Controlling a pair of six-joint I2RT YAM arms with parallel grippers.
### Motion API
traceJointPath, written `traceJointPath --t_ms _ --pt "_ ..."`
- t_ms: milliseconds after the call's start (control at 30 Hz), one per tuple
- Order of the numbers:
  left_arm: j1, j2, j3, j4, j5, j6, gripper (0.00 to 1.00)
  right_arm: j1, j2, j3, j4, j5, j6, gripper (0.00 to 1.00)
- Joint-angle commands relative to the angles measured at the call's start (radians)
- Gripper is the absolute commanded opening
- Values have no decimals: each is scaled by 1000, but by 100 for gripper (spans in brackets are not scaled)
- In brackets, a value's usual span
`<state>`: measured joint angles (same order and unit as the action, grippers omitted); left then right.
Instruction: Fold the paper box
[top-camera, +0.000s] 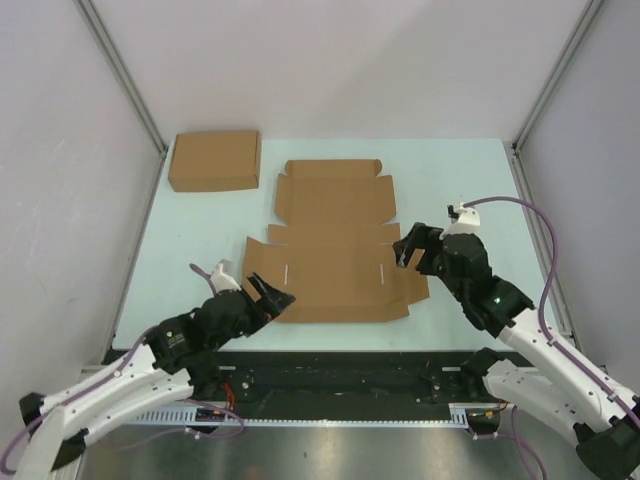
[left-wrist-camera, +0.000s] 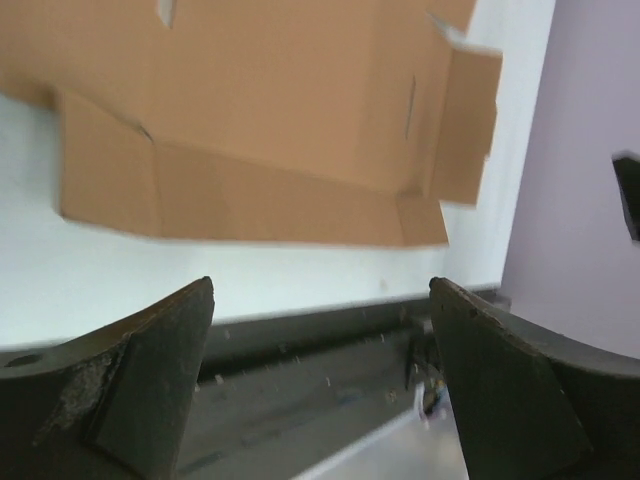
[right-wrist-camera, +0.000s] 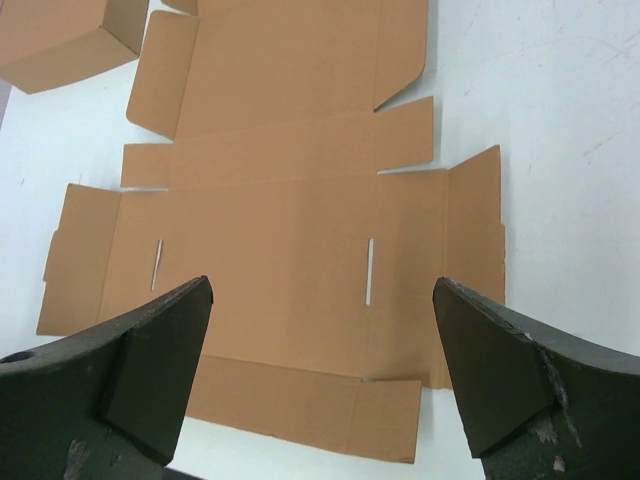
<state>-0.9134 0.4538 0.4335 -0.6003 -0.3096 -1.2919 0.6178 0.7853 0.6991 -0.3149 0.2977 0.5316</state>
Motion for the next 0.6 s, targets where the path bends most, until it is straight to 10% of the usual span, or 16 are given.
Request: traceJointPath --t_ms 0,567 --pt "-215 104 47 -27 -187 -323 94 32 -23 5 -30 0 44 99" --pt "-484 520 -145 378 -508 -851 98 60 -83 4 -102 23 41 99"
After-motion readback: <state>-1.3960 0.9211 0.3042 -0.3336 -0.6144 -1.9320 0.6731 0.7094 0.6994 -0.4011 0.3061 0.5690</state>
